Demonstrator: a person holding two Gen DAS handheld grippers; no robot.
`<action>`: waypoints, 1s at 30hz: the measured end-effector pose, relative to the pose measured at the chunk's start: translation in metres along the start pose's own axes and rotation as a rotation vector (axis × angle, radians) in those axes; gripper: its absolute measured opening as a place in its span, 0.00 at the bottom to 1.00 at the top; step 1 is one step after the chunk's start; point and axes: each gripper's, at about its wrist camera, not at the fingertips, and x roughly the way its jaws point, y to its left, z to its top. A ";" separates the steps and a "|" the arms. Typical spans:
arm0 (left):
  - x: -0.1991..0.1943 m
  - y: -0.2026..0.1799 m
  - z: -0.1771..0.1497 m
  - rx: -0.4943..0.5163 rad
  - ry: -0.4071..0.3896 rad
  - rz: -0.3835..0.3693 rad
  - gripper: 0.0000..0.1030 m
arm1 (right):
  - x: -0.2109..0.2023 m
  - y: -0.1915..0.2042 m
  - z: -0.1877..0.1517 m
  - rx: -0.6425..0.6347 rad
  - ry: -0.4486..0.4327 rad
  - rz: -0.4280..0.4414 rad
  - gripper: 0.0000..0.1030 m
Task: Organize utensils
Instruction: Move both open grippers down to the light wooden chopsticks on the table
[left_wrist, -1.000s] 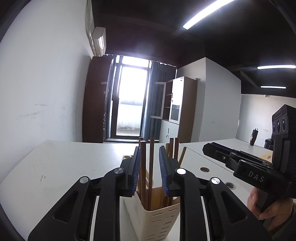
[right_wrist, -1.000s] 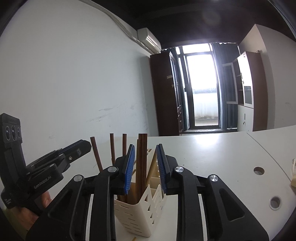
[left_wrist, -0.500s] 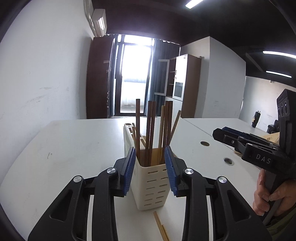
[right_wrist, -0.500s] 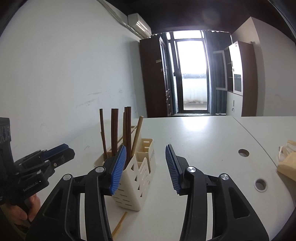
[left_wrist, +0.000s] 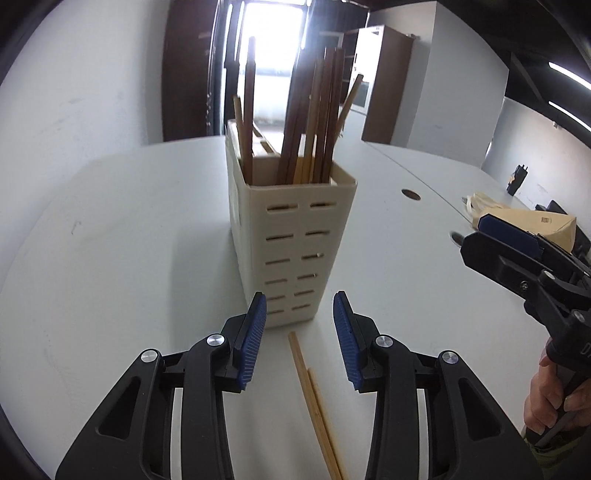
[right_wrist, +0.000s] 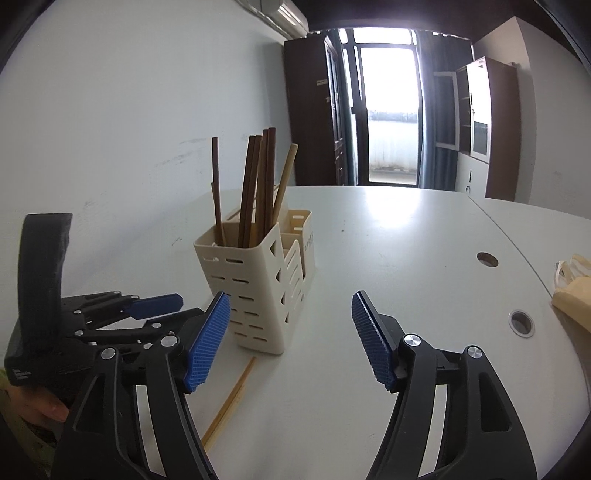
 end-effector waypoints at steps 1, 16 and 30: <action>0.005 0.000 -0.001 0.007 0.024 0.000 0.37 | 0.000 -0.001 -0.002 0.004 0.010 0.004 0.67; 0.080 0.010 -0.025 0.001 0.303 0.047 0.37 | 0.017 -0.026 -0.040 0.058 0.140 -0.035 0.72; 0.102 -0.002 -0.027 0.048 0.357 0.089 0.21 | 0.032 -0.022 -0.050 0.044 0.213 -0.063 0.72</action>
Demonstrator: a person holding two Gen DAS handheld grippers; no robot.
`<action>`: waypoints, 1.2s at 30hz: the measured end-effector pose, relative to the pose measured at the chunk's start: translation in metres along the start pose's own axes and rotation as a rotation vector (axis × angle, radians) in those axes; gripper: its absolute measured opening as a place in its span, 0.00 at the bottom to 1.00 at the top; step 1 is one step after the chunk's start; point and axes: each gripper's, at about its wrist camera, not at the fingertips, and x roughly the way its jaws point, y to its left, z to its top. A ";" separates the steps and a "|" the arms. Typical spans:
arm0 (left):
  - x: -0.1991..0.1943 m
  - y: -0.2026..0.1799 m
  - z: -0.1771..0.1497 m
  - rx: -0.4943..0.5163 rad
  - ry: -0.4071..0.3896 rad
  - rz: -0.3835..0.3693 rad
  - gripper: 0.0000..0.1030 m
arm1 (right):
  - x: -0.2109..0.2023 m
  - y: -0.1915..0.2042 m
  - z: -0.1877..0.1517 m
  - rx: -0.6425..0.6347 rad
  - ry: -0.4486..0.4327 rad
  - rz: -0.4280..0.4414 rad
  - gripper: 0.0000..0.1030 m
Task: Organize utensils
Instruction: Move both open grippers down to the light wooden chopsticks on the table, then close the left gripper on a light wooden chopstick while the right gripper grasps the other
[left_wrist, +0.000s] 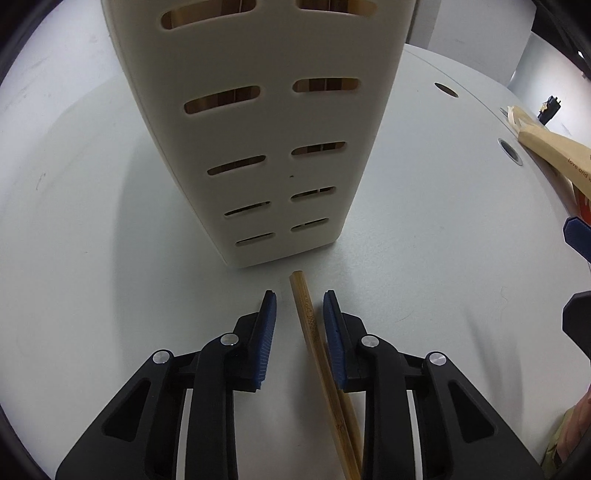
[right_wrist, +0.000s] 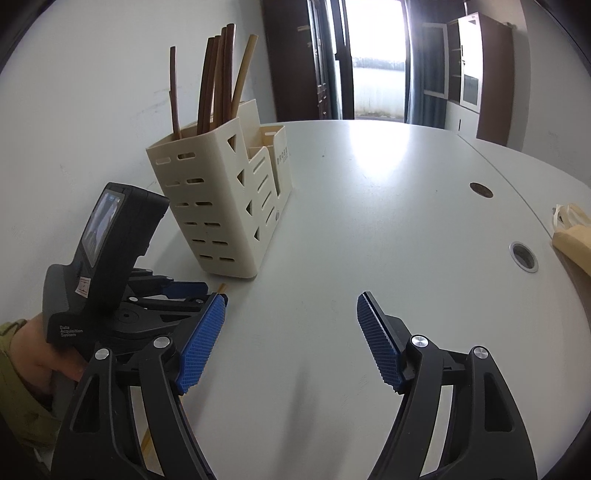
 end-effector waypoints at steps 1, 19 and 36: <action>0.000 0.001 0.000 -0.001 0.001 0.001 0.19 | 0.001 0.001 -0.001 -0.002 0.005 0.000 0.72; -0.013 0.042 -0.015 -0.081 -0.029 -0.015 0.06 | 0.046 0.032 -0.004 0.005 0.201 0.052 0.72; -0.013 0.059 -0.026 -0.119 -0.049 -0.052 0.06 | 0.102 0.076 -0.008 -0.101 0.416 0.007 0.61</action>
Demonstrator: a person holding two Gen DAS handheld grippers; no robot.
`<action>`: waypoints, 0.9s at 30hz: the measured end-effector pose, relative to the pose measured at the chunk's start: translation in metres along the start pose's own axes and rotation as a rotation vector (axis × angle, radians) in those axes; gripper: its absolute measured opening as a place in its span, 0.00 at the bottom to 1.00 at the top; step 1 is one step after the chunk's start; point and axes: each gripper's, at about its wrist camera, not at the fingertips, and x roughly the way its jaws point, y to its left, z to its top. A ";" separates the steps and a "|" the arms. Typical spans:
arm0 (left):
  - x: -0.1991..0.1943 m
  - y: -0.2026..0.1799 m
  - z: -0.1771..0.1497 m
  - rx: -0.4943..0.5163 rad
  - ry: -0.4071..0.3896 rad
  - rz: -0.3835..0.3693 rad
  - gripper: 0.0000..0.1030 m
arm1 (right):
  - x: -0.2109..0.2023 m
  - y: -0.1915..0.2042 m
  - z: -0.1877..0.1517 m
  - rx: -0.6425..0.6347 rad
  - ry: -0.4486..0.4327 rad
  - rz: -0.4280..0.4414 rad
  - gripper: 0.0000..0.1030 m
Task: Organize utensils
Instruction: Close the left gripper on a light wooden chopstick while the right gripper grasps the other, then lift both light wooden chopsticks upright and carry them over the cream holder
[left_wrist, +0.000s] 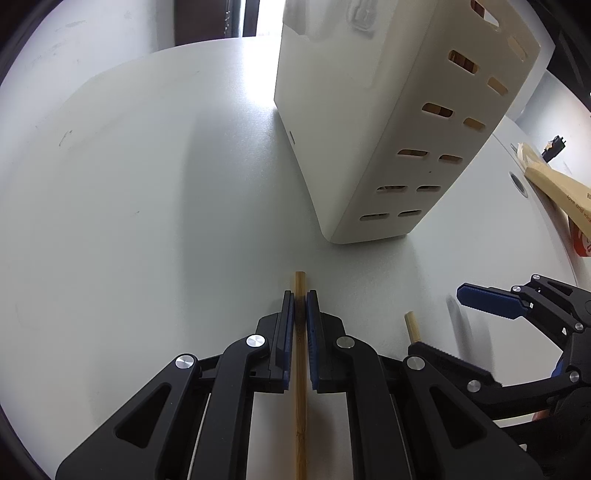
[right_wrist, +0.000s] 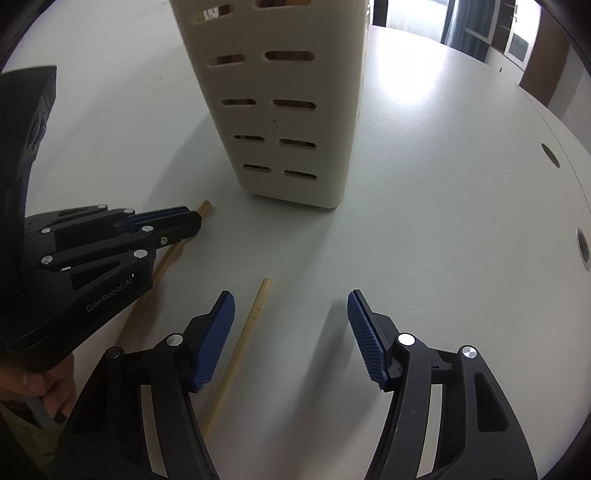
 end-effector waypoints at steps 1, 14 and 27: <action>0.000 0.000 -0.001 0.004 0.000 0.000 0.06 | 0.003 0.003 -0.001 -0.014 0.012 -0.004 0.61; 0.000 -0.006 -0.003 0.031 -0.001 0.004 0.06 | 0.003 0.018 -0.006 -0.066 0.013 -0.031 0.20; -0.058 -0.011 0.006 0.009 -0.146 -0.027 0.06 | -0.023 -0.018 -0.013 0.132 -0.136 0.166 0.05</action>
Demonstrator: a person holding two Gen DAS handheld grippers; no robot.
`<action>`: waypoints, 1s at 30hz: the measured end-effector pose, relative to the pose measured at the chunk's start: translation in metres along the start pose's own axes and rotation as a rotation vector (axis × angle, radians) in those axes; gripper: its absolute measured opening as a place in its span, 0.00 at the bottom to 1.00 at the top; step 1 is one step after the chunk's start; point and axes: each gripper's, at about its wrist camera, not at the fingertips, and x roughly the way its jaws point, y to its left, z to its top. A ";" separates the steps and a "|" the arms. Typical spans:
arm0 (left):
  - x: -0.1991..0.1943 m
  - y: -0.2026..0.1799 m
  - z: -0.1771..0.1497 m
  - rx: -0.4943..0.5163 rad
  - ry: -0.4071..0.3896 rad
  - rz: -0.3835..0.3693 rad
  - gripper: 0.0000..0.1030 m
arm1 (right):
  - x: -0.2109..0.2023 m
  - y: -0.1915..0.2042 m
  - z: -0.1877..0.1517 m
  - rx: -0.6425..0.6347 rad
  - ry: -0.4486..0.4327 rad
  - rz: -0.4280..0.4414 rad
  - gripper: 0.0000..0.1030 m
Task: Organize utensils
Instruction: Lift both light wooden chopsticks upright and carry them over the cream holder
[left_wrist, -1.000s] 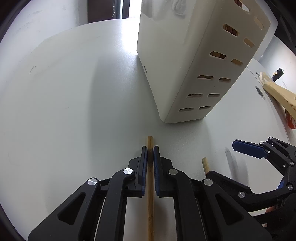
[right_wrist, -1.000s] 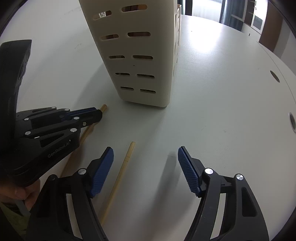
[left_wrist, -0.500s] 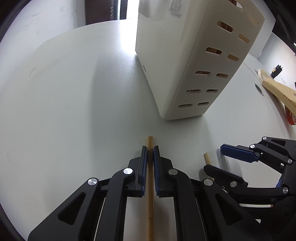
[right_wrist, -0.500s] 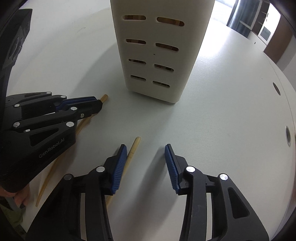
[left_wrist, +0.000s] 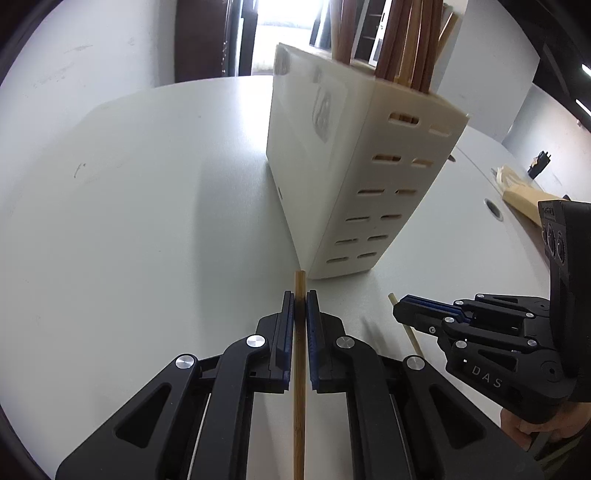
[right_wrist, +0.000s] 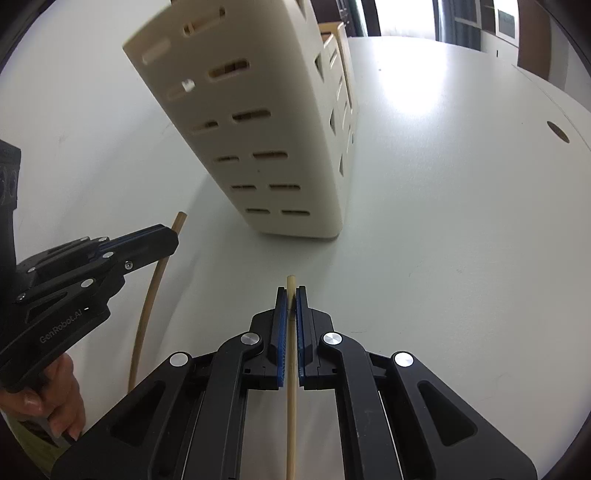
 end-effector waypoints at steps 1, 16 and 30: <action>-0.006 -0.002 0.001 0.004 -0.015 -0.002 0.06 | -0.007 0.002 0.001 -0.010 -0.023 -0.004 0.05; -0.102 -0.028 0.006 0.034 -0.303 0.021 0.06 | -0.118 0.054 0.012 -0.158 -0.332 0.034 0.05; -0.142 -0.051 0.027 0.094 -0.455 0.061 0.06 | -0.141 0.037 0.035 -0.191 -0.452 0.045 0.05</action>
